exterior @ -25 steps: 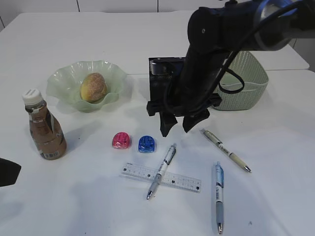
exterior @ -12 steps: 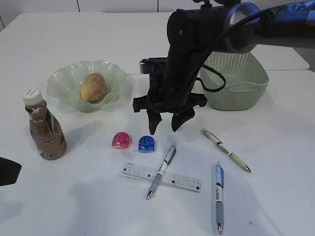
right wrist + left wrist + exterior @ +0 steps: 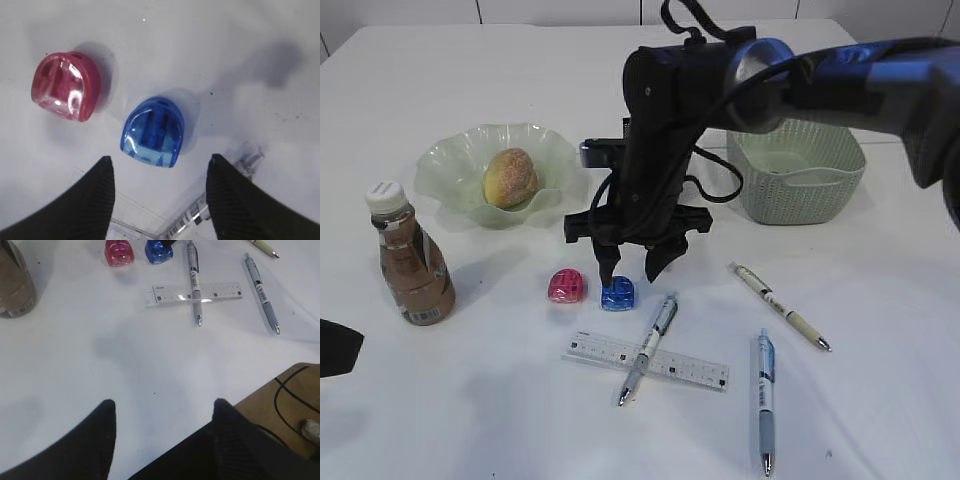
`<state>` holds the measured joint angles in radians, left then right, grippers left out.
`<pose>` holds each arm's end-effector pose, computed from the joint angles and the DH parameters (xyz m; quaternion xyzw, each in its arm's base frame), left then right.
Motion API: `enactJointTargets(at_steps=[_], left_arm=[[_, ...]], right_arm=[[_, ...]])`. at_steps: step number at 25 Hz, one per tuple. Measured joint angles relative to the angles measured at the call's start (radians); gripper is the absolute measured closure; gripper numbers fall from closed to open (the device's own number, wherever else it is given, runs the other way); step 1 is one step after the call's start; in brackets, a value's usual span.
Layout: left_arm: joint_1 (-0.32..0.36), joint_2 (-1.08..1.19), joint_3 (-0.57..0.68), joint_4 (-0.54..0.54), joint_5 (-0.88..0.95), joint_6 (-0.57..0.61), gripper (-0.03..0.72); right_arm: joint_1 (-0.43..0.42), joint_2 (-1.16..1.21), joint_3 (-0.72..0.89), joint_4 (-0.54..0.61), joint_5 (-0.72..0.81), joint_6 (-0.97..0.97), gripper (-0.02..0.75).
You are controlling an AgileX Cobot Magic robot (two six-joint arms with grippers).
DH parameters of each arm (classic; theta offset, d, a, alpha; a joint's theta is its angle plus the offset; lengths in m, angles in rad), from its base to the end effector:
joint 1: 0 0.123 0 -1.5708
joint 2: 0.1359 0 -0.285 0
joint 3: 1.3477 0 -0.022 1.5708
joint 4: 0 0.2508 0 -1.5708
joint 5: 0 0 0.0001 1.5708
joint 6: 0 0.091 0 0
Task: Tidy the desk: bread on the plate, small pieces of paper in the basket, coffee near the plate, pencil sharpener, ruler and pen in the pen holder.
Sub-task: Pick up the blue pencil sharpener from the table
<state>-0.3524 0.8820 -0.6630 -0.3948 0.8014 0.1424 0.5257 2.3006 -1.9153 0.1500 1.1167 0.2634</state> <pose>0.1383 -0.0777 0.2862 0.1452 0.9237 -0.2078 0.2871 0.4069 0.2502 0.1660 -0.1027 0.9892 0.0942 0.0449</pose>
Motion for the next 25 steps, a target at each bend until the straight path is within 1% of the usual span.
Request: enactJointTargets(at_steps=[12, 13, 16, 25], left_arm=[[0.0, 0.0, 0.0, 0.0, 0.0, -0.006, 0.26], [0.0, 0.0, 0.0, 0.0, 0.0, -0.008, 0.26], [0.0, 0.0, 0.0, 0.0, 0.0, -0.015, 0.26], [0.0, 0.0, 0.0, 0.0, 0.0, -0.018, 0.26]], right_arm=[[0.007, 0.02, -0.033, 0.0, 0.019, 0.074, 0.276], [0.01, 0.02, -0.033, -0.002, 0.02, 0.116, 0.276], [0.017, 0.026, -0.035, -0.008, 0.021, 0.161, 0.276], [0.028, 0.073, -0.037, -0.016, 0.037, 0.211, 0.276]])
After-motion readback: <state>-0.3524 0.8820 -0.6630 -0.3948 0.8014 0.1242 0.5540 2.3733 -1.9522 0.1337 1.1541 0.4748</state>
